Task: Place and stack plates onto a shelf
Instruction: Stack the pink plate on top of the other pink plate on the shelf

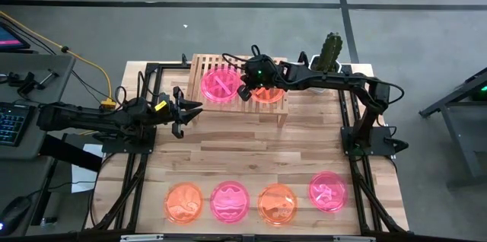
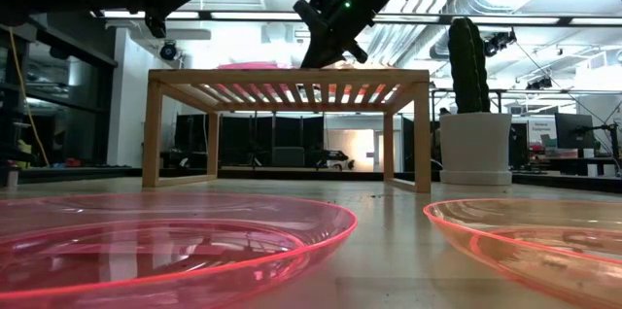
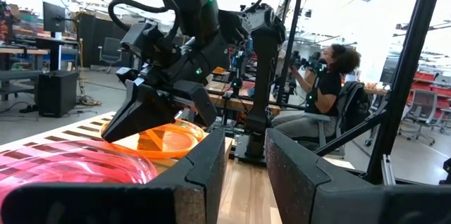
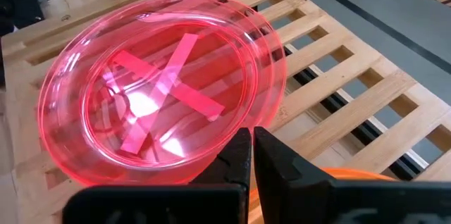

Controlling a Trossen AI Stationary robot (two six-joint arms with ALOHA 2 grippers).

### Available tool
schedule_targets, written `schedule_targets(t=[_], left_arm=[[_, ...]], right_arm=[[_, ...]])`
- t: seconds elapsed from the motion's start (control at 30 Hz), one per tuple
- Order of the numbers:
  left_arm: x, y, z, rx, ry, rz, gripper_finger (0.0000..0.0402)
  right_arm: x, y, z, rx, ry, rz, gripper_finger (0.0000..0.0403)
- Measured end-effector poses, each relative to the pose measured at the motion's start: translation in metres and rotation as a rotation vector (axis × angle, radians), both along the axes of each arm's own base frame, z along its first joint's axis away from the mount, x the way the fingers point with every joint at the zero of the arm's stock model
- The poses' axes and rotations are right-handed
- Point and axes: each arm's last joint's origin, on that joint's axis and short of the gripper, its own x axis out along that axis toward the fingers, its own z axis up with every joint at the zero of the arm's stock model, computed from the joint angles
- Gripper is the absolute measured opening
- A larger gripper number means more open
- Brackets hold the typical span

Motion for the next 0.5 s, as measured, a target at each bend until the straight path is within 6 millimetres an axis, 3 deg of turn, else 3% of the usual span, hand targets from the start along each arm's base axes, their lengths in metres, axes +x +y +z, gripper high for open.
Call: schedule_targets(t=[0.33, 0.5], left_arm=[[0.000, 0.000, -0.001, 0.000, 0.010, 0.001, 0.0092], [0.000, 0.001, -0.001, -0.005, 0.010, 0.024, 0.0092]], right_arm=[[-0.006, -0.001, 0.010, -0.050, -0.010, -0.065, 0.0000], [-0.004, -0.001, 0.001, 0.006, 0.019, -0.022, 0.0000]])
